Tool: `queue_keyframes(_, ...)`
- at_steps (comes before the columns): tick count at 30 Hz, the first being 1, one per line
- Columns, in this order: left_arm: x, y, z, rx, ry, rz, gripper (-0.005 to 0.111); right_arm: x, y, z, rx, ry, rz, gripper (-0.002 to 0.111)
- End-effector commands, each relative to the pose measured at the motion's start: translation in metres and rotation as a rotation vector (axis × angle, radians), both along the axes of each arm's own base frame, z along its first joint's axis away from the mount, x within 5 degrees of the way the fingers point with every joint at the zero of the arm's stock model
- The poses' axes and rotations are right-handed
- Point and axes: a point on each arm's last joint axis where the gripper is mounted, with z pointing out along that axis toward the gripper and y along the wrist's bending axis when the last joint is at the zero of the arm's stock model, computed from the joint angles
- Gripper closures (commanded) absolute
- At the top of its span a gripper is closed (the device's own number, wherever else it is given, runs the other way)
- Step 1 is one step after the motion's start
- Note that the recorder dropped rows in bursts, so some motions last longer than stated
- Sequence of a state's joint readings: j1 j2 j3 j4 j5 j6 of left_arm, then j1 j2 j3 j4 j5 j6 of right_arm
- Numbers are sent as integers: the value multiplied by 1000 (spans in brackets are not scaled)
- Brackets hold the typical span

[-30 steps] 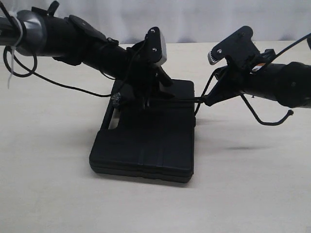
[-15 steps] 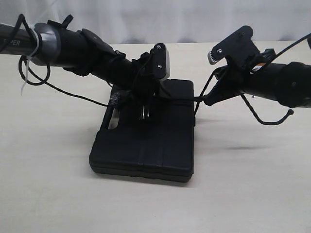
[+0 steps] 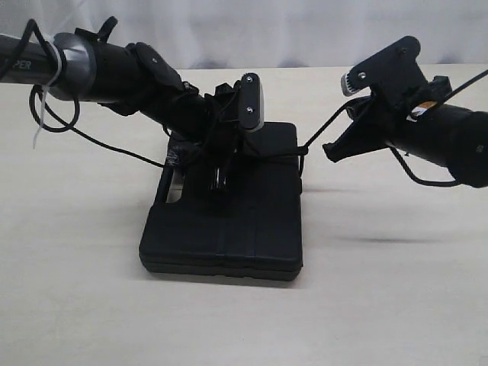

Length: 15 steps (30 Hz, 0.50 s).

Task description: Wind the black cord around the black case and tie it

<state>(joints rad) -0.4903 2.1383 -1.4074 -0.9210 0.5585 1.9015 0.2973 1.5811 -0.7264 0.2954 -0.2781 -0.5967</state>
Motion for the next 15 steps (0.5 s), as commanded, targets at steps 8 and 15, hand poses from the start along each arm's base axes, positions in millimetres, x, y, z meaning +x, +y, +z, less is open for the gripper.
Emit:
queue_keyframes(8,8,17,-2,77,-10,75,107,14,-67,-52,-107,190,-155,104)
queue_keyframes(15,9,22,-3,76,5,81,107,20,-105,-85,-84,297,-296,104)
